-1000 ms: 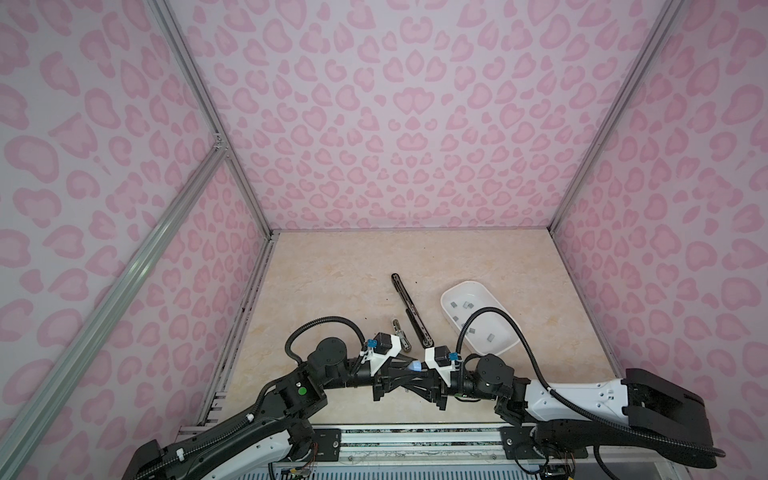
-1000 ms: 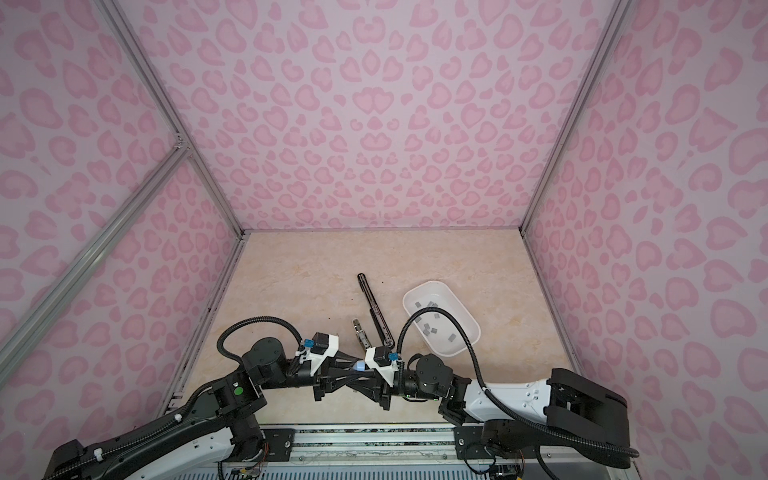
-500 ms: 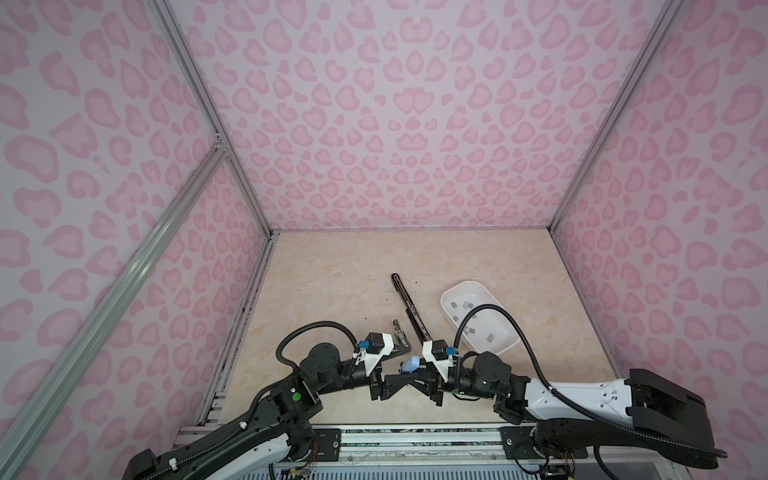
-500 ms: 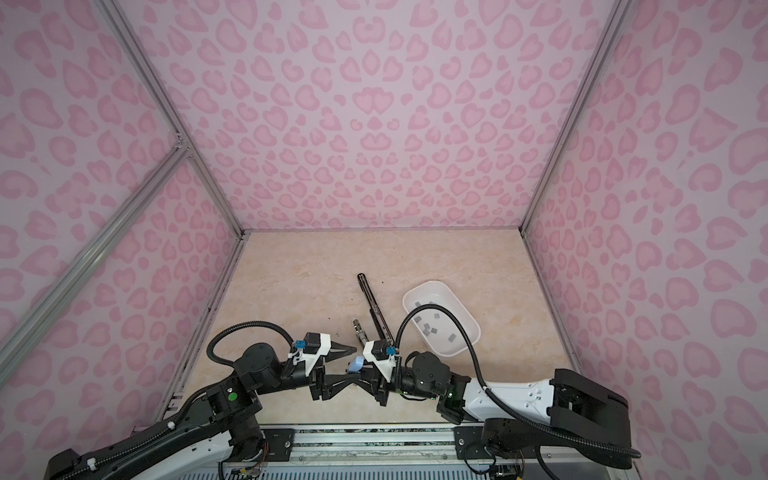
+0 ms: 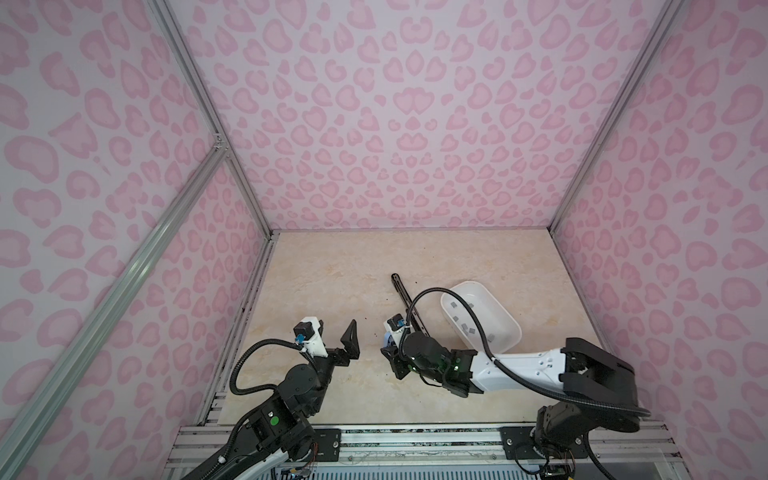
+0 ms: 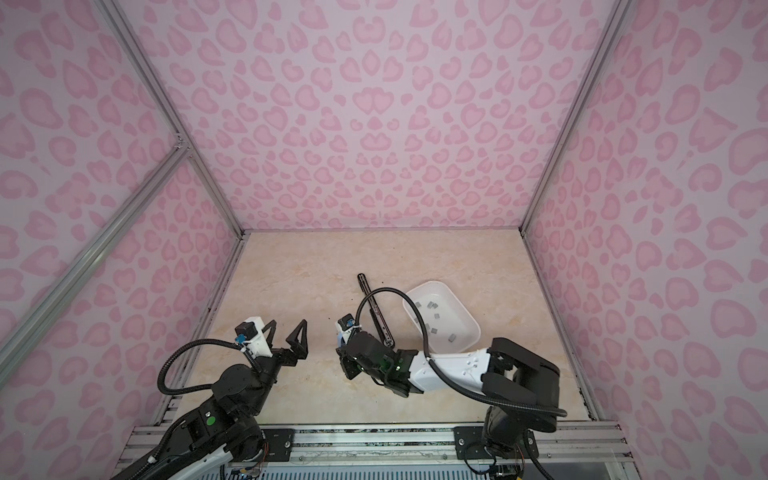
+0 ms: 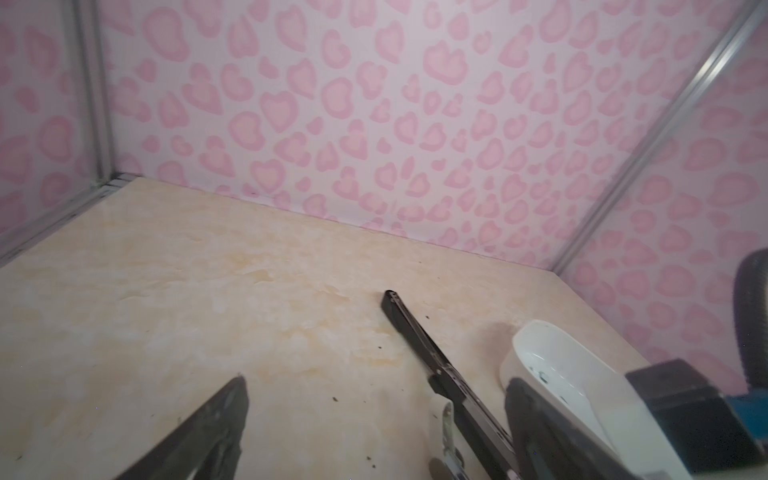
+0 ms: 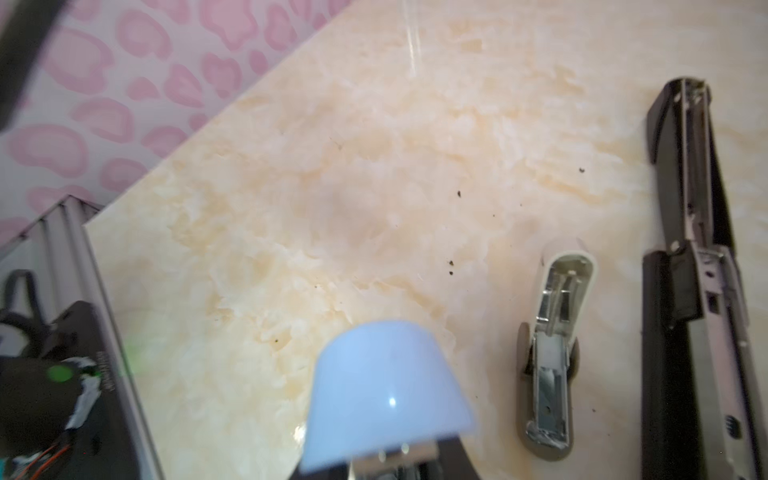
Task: Load the staples into the stapler
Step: 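Open the left gripper and draw it back while the right gripper holds the stapler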
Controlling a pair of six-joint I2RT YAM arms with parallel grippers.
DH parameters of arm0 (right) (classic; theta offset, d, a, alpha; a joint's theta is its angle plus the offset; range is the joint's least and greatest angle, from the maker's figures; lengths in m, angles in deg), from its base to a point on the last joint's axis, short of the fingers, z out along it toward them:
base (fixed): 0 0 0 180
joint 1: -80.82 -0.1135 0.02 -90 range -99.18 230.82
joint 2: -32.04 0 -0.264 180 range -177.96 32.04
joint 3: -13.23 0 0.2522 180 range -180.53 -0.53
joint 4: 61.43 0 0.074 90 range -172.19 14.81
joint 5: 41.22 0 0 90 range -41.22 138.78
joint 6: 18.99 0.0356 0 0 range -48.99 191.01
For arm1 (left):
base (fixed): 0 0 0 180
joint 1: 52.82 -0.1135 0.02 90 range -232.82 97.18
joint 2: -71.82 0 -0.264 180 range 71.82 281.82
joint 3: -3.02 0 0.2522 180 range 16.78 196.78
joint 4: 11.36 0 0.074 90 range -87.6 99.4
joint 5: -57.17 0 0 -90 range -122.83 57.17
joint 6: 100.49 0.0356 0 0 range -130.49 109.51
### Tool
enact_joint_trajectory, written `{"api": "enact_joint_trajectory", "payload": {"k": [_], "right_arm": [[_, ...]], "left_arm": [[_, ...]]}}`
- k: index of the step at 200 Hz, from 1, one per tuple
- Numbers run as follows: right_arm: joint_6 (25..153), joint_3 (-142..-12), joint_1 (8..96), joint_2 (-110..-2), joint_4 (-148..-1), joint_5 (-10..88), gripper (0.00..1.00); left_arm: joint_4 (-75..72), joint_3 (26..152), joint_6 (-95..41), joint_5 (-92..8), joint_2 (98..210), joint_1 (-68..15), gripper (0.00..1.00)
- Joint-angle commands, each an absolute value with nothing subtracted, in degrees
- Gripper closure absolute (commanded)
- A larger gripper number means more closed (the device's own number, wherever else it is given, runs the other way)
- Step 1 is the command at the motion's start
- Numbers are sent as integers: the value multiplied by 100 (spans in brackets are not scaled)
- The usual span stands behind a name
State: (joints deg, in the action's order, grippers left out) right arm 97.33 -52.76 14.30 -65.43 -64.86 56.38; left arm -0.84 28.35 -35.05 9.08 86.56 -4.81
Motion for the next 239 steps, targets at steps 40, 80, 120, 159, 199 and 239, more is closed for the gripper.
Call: {"api": "enact_joint_trajectory", "payload": {"k": [40,80,120,159,199,239], "right_arm": [[10091,-6709,1608,-8198,-8113,6163,100],[10192,-6991,1675,-8468,-8455,6590,99],[10299,-6850,1683,-8410,-8381,6745,82],[10314,-6626,1683,-8157,-8122,6746,67],[10240,-6588,1671,-8029,-8014,6689,55],[10192,-6559,1671,-7816,-8007,6762,53]], "left_arm": [[840,3301,-4707,2327,9354,-583,3],[816,3465,-4784,2222,9859,-598,3],[827,3510,-4785,2166,9930,-606,3],[770,3403,-4759,2157,9720,-603,3],[755,3384,-4732,2139,9647,-602,3],[745,3392,-4733,2105,9678,-606,3]]}}
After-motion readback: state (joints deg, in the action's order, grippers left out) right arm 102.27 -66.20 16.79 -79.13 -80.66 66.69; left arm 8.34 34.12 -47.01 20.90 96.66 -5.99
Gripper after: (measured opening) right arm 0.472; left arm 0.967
